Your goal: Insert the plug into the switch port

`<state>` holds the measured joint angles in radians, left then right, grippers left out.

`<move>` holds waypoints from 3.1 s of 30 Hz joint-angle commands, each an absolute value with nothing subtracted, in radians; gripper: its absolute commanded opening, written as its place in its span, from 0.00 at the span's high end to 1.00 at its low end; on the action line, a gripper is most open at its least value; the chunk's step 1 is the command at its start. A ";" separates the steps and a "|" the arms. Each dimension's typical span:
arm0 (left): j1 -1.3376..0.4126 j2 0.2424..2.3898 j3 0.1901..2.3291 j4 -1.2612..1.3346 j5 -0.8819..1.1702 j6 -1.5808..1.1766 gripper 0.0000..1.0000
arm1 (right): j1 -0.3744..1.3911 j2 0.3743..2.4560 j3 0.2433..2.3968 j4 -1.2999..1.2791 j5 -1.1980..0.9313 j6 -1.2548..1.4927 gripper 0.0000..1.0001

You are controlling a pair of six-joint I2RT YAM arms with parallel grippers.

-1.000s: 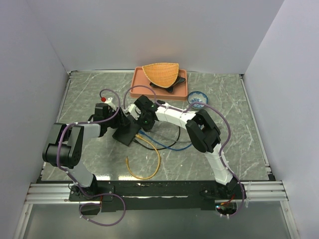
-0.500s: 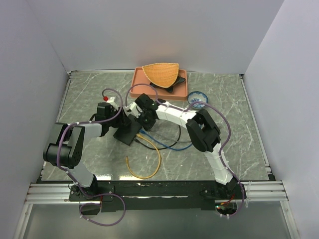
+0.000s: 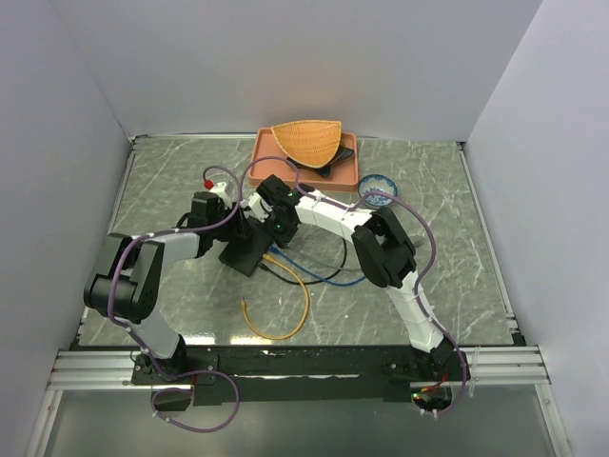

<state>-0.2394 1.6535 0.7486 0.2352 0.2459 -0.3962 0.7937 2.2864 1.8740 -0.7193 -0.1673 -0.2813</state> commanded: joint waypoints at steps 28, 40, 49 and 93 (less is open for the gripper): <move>-0.215 1.555 0.683 0.181 0.333 -0.561 0.32 | 0.831 2.126 1.746 -0.356 -0.124 -0.241 0.69; -0.193 1.361 0.637 0.092 0.097 -0.637 0.07 | 0.831 1.996 1.622 -0.356 -0.005 -0.259 0.35; -0.193 0.939 0.575 0.003 -0.030 -0.631 0.04 | 0.831 1.761 1.482 -0.333 0.067 -0.152 0.16; -0.193 0.664 0.589 -0.009 0.072 -0.663 0.04 | 0.830 0.678 0.745 -0.313 0.362 0.130 0.02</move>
